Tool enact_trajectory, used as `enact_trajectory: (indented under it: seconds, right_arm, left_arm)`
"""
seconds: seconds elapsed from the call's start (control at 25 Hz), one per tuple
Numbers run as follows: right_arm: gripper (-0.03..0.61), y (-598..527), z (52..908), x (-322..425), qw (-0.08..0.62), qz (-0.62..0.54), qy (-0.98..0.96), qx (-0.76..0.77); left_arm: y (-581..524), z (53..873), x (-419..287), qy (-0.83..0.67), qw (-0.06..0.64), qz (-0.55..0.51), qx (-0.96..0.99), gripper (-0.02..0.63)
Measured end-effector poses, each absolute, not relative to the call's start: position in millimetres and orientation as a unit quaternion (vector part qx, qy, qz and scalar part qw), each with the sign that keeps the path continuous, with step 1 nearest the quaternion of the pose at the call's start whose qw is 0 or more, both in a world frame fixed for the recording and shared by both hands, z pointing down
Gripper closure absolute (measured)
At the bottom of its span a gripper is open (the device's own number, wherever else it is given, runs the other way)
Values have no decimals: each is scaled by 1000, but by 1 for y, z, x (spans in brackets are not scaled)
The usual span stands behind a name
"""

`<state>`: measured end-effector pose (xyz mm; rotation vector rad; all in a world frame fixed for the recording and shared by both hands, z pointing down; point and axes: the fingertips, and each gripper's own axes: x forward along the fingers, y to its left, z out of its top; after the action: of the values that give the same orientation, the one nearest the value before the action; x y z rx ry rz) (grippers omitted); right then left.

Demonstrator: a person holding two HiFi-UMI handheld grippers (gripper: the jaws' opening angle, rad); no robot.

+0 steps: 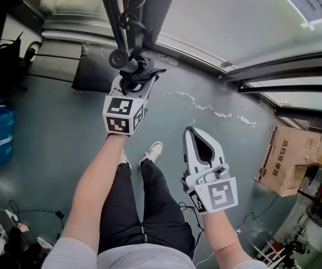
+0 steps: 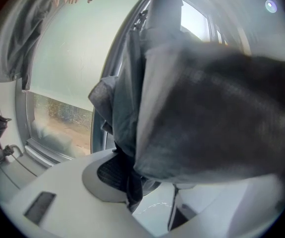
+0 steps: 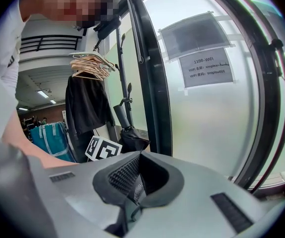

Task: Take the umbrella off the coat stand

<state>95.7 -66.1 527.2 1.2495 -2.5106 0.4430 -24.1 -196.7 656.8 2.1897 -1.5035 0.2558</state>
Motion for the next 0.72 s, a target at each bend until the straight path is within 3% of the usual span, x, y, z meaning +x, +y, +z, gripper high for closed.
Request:
enact_trajectory:
  seconds: [0.72]
  right_arm:
    - [561,-70,476,92,134,148,-871,448]
  left_arm:
    - [-179,611,-40,-546,238,110,796,377]
